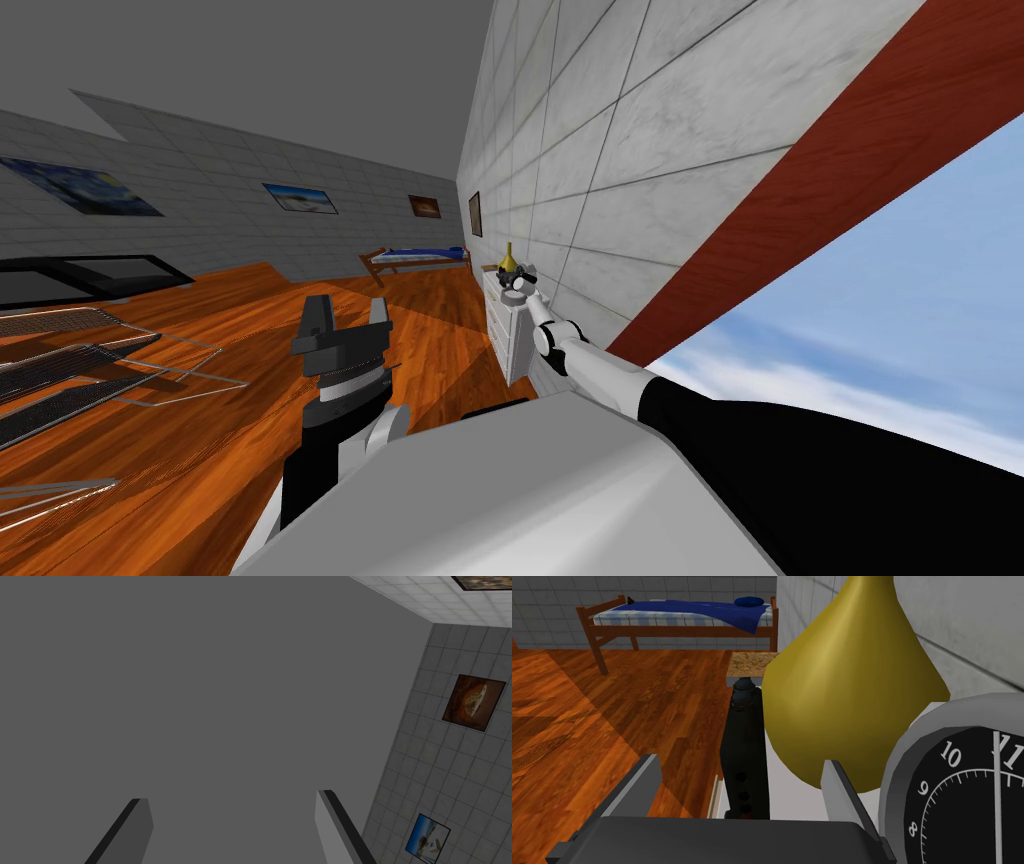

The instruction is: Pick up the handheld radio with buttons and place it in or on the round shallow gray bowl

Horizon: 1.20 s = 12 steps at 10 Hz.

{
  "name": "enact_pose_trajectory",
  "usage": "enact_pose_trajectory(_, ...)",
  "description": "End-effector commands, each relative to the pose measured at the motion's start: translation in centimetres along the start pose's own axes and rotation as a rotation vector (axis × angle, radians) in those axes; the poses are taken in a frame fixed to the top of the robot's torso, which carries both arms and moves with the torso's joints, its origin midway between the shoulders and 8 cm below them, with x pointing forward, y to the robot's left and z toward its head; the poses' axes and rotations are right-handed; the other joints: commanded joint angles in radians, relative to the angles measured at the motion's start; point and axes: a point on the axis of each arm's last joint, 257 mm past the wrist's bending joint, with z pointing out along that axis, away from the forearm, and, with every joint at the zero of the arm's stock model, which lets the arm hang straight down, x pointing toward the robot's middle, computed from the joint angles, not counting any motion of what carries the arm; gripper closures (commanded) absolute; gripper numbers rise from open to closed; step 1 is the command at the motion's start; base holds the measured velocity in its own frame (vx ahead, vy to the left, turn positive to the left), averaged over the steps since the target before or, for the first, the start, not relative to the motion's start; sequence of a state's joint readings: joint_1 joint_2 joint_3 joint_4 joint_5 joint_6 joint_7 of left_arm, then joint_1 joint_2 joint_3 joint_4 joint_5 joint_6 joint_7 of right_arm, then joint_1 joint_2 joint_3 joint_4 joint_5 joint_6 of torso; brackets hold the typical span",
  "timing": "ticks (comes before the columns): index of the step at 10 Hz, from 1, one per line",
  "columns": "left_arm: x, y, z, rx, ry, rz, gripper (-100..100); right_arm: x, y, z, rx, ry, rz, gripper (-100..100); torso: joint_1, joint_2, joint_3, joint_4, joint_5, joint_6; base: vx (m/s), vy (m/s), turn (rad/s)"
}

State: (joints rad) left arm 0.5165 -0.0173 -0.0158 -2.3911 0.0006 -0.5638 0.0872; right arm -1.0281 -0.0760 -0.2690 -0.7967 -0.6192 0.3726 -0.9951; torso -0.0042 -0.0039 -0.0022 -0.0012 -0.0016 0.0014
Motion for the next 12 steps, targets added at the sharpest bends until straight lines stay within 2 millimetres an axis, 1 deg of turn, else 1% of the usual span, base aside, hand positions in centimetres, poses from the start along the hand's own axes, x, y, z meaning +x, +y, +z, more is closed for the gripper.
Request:
enact_pose_trajectory(1, 0.0, 0.0, 0.0, 0.0, 0.0, 0.0, 0, 0.0, 0.0, 0.0, 0.0, 0.0, 0.0, -100, 0.0, 0.0, 0.0, 0.0, 0.0, 0.0, 0.016, -0.029, 0.007)
enact_pose_trajectory(2, 0.0, 0.0, 0.0, 0.0, 0.0, 0.0, 0, -0.2, 0.0, 0.0, 0.002, -0.003, 0.002, 0, 0.002, 0.001, 0.001, 0.0, 0.001, 0.0, 0.003, -0.006, -0.001)
enact_pose_trajectory(3, 0.0, 0.0, 0.0, 0.0, 0.0, 0.0, 0, -0.2, 0.0, 0.0, 0.002, -0.003, 0.002, -100, 0.004, 0.002, 0.001, 0.001, 0.001, 0.0, 0.0, 0.0, 0.0)
enact_pose_trajectory(4, 0.0, 0.0, 0.0, 0.0, 0.0, 0.0, 0, -0.2, 0.0, 0.0, 0.002, -0.003, 0.002, 100, 0.005, 0.002, 0.001, 0.001, 0.001, 0.0, 0.0, 0.0, 0.0)
enact_pose_trajectory(8, 0.0, 0.0, 0.0, 0.0, 0.0, 0.0, 0, -0.1, 0.0, 0.0, 0.002, -0.002, 0.0, 100, 0.004, 0.002, 0.001, 0.0, 0.001, 0.0, 0.0, 0.0, 0.0)
enact_pose_trajectory(9, 0.0, 0.0, 0.0, 0.0, 0.0, 0.0, 0, -0.1, 0.0, 0.0, 0.002, -0.002, 0.001, 0, 0.004, 0.002, 0.001, 0.0, 0.001, 0.0, 0.0, 0.0, 0.0)
enact_pose_trajectory(10, 0.0, 0.0, 0.0, 0.0, 0.0, 0.0, 0, -0.1, 0.0, 0.0, 0.002, -0.002, 0.001, 100, 0.005, 0.002, 0.001, 0.0, 0.001, 0.0, 0.0, 0.0, 0.0)
enact_pose_trajectory(11, 0.0, 0.0, 0.0, 0.0, 0.0, 0.0, 0, -0.1, 0.0, 0.0, 0.002, -0.002, 0.001, 0, 0.004, 0.002, 0.001, 0.0, 0.001, 0.0, 0.0, 0.0, 0.0)
enact_pose_trajectory(12, 0.0, 0.0, 0.0, 0.0, 0.0, 0.0, 0, 3.8, -0.4, 0.0, 0.015, 0.045, -0.053, 100, 0.004, 0.002, 0.001, 0.0, 0.001, 0.0, -0.033, 0.005, -0.084)
